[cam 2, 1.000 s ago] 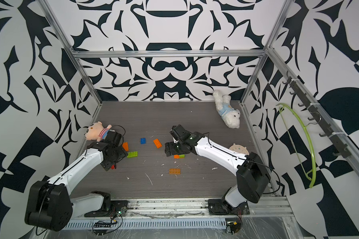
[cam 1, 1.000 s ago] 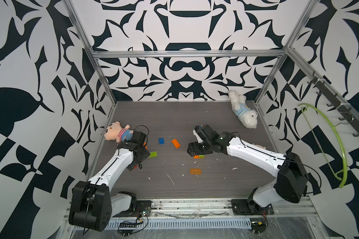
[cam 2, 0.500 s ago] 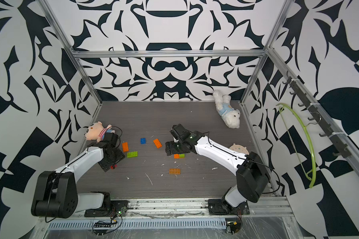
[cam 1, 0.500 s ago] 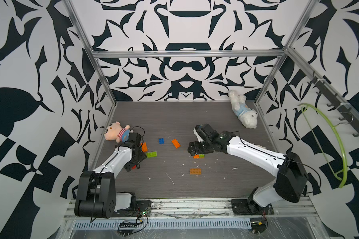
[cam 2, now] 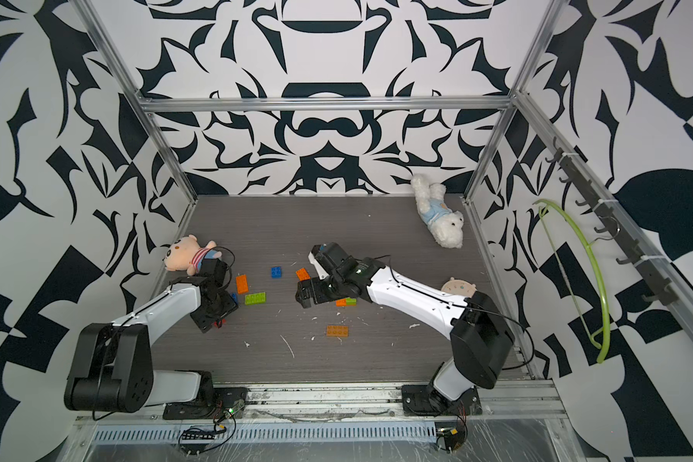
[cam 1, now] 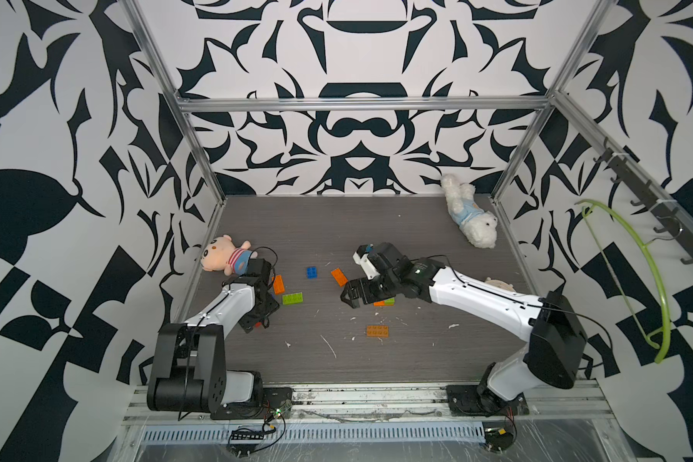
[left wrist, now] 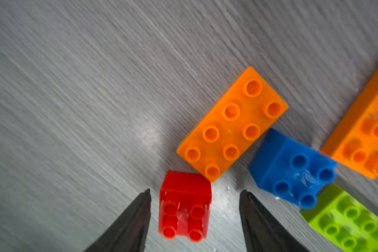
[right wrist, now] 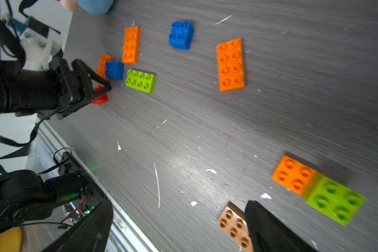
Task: Assemble the number 5 with lego
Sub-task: Pick up the lego brick from the center of the board, then place the lego brick at the center of the board.
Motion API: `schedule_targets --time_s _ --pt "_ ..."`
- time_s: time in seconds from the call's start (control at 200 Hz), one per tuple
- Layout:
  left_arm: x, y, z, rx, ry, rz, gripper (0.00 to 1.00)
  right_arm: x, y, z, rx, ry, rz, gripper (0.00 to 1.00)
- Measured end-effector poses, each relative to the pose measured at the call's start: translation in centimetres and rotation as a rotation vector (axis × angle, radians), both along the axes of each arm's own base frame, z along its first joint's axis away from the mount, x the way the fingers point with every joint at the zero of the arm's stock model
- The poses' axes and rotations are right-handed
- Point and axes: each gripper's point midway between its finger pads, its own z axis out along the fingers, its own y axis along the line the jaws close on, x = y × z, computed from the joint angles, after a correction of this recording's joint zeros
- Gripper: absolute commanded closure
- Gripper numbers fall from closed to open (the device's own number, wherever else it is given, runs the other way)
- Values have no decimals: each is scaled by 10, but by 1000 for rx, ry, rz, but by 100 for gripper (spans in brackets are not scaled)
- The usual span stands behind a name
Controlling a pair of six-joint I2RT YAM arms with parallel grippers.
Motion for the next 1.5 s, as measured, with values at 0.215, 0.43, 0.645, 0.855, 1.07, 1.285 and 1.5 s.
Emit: schedule_targets --time_s 0.215,0.43,0.645,0.855,1.07,1.285,1.5 --pt "3 4 0 1 -9 -3 40 -12 45 -25 0 53 74 0" --pt "0 7 -4 2 1 -4 52 -13 52 -28 -5 66 76 0" --pt "1 6 -6 -2 6 -14 67 -10 49 -26 -23 61 64 0" --pt "-1 -2 -2 -46 -2 -21 70 -7 38 -30 -76 45 34 0" --pt "-2 -58 26 -119 -108 -158 69 17 -5 -6 -144 -55 -110 0" --pt "-6 -176 45 -155 -123 -481 69 58 -101 2 -192 -60 -400 0" --pt "-11 -274 16 -114 -28 -697 69 52 -148 -13 -268 -15 -523 4"
